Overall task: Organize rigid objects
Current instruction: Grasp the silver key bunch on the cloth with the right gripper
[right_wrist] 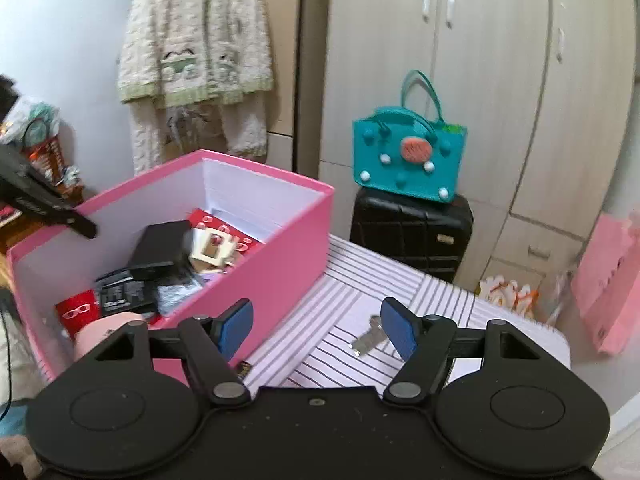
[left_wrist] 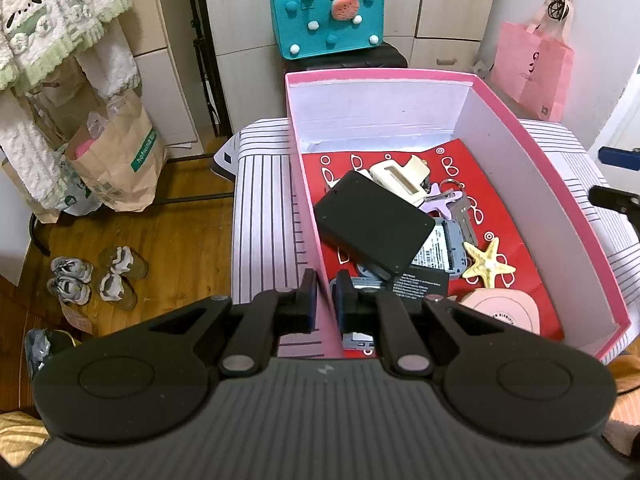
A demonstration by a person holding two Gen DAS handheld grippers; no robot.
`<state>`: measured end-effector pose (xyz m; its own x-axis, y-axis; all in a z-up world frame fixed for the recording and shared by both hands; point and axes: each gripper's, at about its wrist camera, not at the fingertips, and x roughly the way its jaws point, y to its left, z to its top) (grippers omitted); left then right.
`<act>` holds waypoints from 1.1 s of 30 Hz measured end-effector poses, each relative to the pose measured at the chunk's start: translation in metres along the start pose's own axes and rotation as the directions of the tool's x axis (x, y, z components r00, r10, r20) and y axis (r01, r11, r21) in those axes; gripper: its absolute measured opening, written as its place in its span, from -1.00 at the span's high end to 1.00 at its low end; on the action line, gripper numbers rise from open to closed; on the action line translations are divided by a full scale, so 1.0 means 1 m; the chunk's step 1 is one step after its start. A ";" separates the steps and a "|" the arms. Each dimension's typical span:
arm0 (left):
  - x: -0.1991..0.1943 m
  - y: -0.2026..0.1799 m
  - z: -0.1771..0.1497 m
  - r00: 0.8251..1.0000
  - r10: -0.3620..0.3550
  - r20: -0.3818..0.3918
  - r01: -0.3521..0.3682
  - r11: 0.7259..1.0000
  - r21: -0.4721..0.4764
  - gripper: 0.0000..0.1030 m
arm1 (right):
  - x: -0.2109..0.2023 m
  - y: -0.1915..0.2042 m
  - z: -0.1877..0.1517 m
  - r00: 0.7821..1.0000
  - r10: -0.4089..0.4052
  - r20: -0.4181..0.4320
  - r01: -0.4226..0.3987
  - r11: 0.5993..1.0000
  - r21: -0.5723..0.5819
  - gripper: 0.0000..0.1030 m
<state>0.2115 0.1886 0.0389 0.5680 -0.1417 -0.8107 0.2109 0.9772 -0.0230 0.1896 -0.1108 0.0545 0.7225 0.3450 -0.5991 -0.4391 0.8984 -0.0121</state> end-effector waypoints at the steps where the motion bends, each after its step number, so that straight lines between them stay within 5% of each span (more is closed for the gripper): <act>1: 0.000 -0.001 -0.001 1.000 0.006 0.001 -0.006 1.000 0.005 0.84 | 0.005 -0.003 -0.003 1.000 0.003 -0.002 -0.003 1.000 0.005 -0.45; 17: 0.000 -0.005 -0.002 1.000 0.023 -0.006 -0.023 1.000 -0.006 0.85 | 0.112 -0.055 -0.022 0.991 -0.021 -0.131 0.052 0.971 0.235 -0.23; 19: -0.001 -0.005 -0.002 1.000 0.022 -0.007 -0.022 1.000 -0.008 0.85 | 0.124 -0.057 -0.024 0.987 -0.030 -0.157 0.068 0.968 0.242 -0.11; 22: -0.001 -0.005 -0.002 1.000 0.021 -0.008 -0.021 1.000 -0.007 0.85 | 0.129 -0.050 -0.025 0.988 -0.087 -0.131 0.109 0.978 0.176 0.36; 26: -0.001 -0.005 -0.002 1.000 0.015 -0.007 -0.015 1.000 -0.014 0.85 | 0.123 -0.068 -0.027 0.995 -0.008 -0.096 0.038 0.949 0.313 0.43; 28: -0.001 -0.005 -0.002 1.000 0.016 -0.005 -0.016 1.000 -0.013 0.85 | 0.119 -0.070 -0.029 0.996 -0.030 -0.079 0.053 0.949 0.312 0.90; 29: -0.001 -0.005 -0.002 1.000 0.015 -0.005 -0.015 1.000 -0.014 0.85 | 0.115 -0.072 -0.028 0.998 -0.020 -0.060 0.039 0.946 0.321 0.97; 33: -0.001 -0.003 -0.002 1.000 0.015 -0.005 -0.015 1.000 -0.015 0.85 | 0.105 -0.076 -0.025 0.999 -0.003 -0.052 0.021 0.938 0.346 0.97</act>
<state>0.2085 0.1862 0.0390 0.5674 -0.1262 -0.8137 0.1900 0.9816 -0.0197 0.2857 -0.1497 -0.0277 0.6951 0.3275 -0.6400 -0.2118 0.9440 0.2530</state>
